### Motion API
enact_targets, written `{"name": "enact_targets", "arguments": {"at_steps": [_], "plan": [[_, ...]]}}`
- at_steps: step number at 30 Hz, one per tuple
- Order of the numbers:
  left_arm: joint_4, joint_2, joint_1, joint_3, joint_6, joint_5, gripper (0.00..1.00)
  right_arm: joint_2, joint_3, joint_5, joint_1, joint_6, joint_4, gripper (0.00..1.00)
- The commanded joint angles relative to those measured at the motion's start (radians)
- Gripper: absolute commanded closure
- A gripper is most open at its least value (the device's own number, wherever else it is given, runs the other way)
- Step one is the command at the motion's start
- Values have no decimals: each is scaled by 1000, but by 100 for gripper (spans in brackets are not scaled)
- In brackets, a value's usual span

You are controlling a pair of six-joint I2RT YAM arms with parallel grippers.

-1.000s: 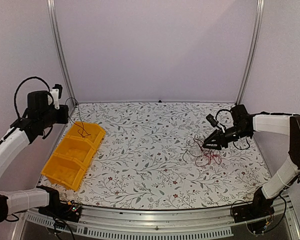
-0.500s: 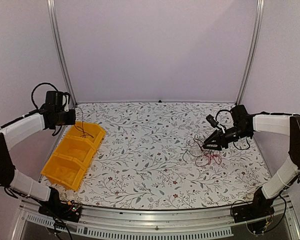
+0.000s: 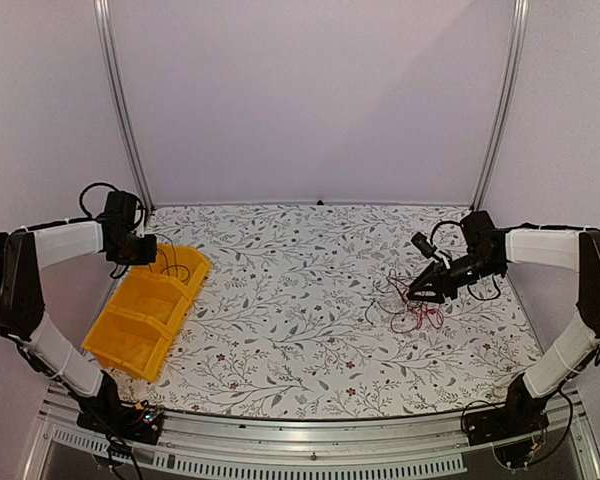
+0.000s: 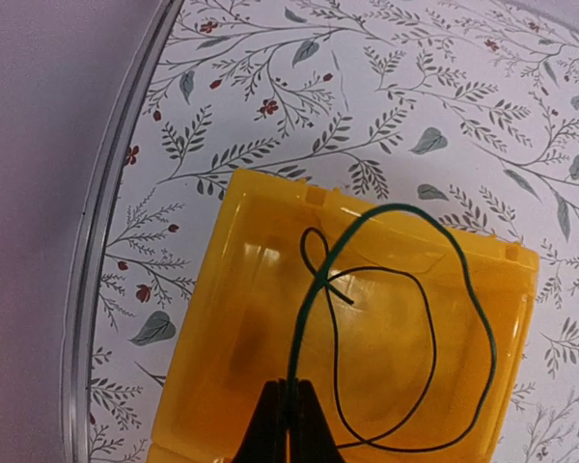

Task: Untangle the cables

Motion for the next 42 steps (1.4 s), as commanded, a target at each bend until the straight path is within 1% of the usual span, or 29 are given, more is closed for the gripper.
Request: {"name": "enact_targets", "arguments": {"at_steps": [1, 3, 6, 13, 15, 17, 22, 33, 42], "plan": [[-70, 78, 5, 71, -11, 46, 100, 24, 32, 5, 0, -25, -32, 50], [-101, 113, 4, 98, -17, 54, 100, 26, 31, 4, 0, -26, -35, 50], [-131, 121, 3, 109, -21, 67, 100, 28, 32, 4, 0, -30, -36, 50], [-190, -21, 1, 61, -15, 47, 100, 37, 40, 6, -1, -36, -47, 50], [-210, -41, 3, 54, -20, 61, 100, 39, 42, 6, -1, -38, -50, 50], [-254, -18, 3, 76, -24, 89, 100, 41, 44, 4, -1, -40, -54, 50], [-358, 101, 2, 152, -34, 94, 100, 33, 43, 1, 0, -46, -62, 50], [-394, 228, 1, 263, -32, 89, 100, 15, 38, 16, -2, -51, -62, 50], [-389, 309, 2, 326, -14, 79, 100, 24, 38, 30, -1, -53, -62, 50]]}}
